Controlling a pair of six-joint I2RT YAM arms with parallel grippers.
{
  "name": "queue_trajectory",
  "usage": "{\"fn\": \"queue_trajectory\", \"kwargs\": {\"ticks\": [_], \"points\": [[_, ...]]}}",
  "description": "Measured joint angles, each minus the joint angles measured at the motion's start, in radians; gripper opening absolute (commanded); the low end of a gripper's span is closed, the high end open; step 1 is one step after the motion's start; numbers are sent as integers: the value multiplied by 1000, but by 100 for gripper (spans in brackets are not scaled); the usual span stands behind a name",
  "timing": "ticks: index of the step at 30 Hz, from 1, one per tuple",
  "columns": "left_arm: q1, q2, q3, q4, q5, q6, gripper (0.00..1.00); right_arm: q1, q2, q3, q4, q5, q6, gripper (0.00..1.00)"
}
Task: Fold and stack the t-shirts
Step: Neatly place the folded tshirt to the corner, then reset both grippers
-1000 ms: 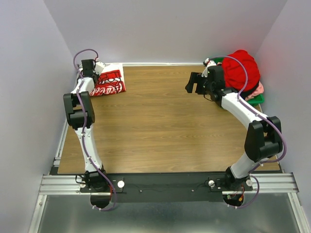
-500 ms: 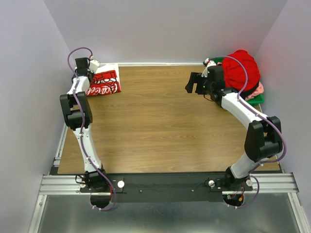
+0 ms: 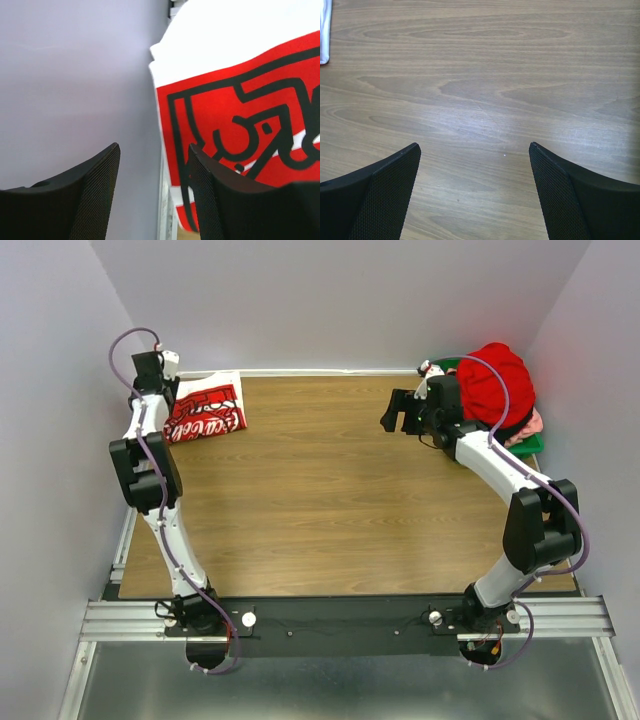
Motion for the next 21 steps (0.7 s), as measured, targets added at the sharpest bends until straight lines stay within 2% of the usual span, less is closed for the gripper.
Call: {"fn": "queue_trajectory", "kwargs": {"ticks": [6, 10, 13, 15, 21], "points": [[-7, -167, -111, 40, 0, -125, 65, 0, 0, 0, 0, 0, 0, 95], [-61, -374, -292, 128, -10, -209, 65, 0, -5, -2, -2, 1, -1, 95], [-160, -511, -412, 198, -24, -256, 64, 0, -20, -10, -3, 8, -1, 95], [-263, -598, -494, 251, -24, -284, 65, 0, -41, -21, -5, 20, -2, 95], [-525, -758, -650, 358, -8, -362, 65, 0, -113, -61, -5, 72, -13, 95]]}}
